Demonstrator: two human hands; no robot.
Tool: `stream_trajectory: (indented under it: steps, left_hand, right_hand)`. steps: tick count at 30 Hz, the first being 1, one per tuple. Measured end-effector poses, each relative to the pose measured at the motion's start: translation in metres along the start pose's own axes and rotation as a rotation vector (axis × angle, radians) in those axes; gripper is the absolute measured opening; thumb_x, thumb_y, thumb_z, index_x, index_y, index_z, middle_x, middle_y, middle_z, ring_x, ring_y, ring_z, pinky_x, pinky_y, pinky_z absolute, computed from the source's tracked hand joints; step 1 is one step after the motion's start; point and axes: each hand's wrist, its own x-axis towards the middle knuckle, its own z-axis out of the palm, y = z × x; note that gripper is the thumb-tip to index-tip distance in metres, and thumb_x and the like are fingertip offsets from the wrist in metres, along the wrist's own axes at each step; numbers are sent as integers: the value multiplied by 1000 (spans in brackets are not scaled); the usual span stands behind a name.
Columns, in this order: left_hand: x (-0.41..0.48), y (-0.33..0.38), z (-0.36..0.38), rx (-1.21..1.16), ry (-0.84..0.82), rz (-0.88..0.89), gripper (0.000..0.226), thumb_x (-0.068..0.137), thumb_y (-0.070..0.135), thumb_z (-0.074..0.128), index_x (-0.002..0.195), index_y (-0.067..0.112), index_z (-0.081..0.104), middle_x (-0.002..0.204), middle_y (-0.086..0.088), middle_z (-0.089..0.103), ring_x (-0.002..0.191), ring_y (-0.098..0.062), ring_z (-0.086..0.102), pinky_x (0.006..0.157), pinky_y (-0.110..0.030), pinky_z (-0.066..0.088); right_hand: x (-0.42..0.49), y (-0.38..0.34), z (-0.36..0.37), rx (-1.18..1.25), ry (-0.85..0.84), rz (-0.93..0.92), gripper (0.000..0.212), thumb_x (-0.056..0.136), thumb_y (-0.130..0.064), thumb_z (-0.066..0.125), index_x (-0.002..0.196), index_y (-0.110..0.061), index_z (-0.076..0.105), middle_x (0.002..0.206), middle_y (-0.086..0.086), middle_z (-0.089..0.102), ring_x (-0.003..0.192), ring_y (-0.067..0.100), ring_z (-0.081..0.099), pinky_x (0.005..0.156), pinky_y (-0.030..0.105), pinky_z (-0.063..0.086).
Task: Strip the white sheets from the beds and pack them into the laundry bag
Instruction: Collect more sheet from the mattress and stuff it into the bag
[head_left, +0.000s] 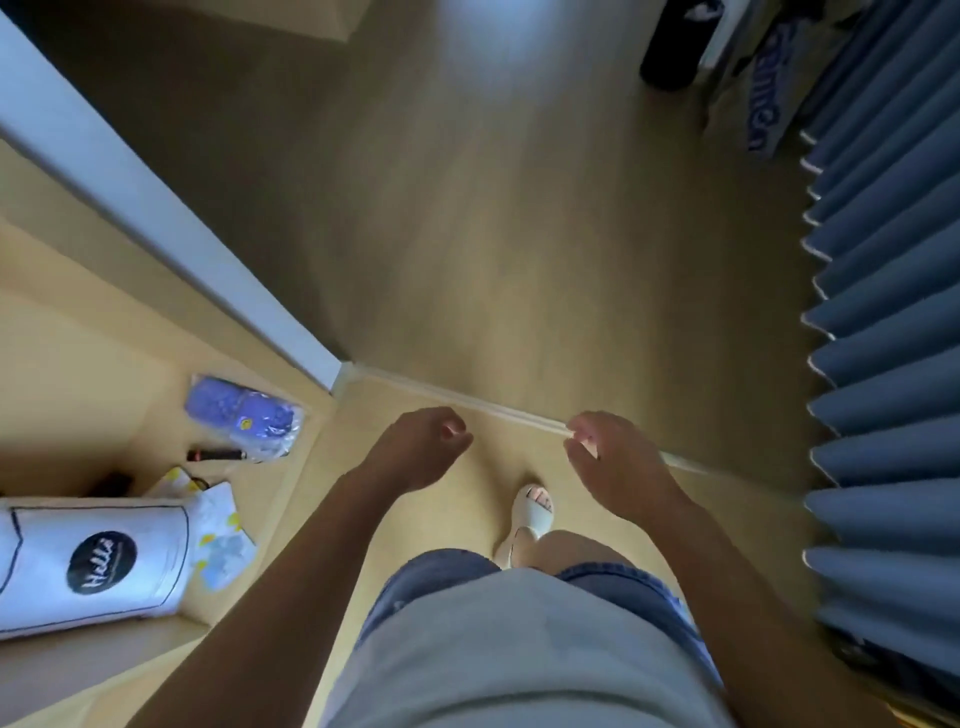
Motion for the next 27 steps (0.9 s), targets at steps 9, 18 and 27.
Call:
stream_trajectory:
  steps: [9,18,27]
  left_hand:
    - [153,47,-104,-30,78,-95,28,97,32,51,117,15,62,112,-1,66,100,-16,59,86,-29,46]
    - [342,49,-270,104,30,-108,30,97,35,50,119,17,60,118,-1,65,106,-19,59,87,-31,46]
    - [520,78,-389,-11,11,-98,28,95,33,54,116,16,64,112,-1,67,101,-19,61,87,-30,48]
  right_hand:
    - [222,-31,-92,-86,-54,-159,29,93,-22,52,118,-9,61,111,7,65,107,23,56,87,28,40]
    - [441,-121,-143,-58,-116,-159,26,95,-21,51,117,-11,61,108,2,63,99,17,55,81,25,39]
    - [641,-177,-186,-69,-170,-105,23,94,-20,50,106,-5,62,99,6,63,91,21,55,79,35,45]
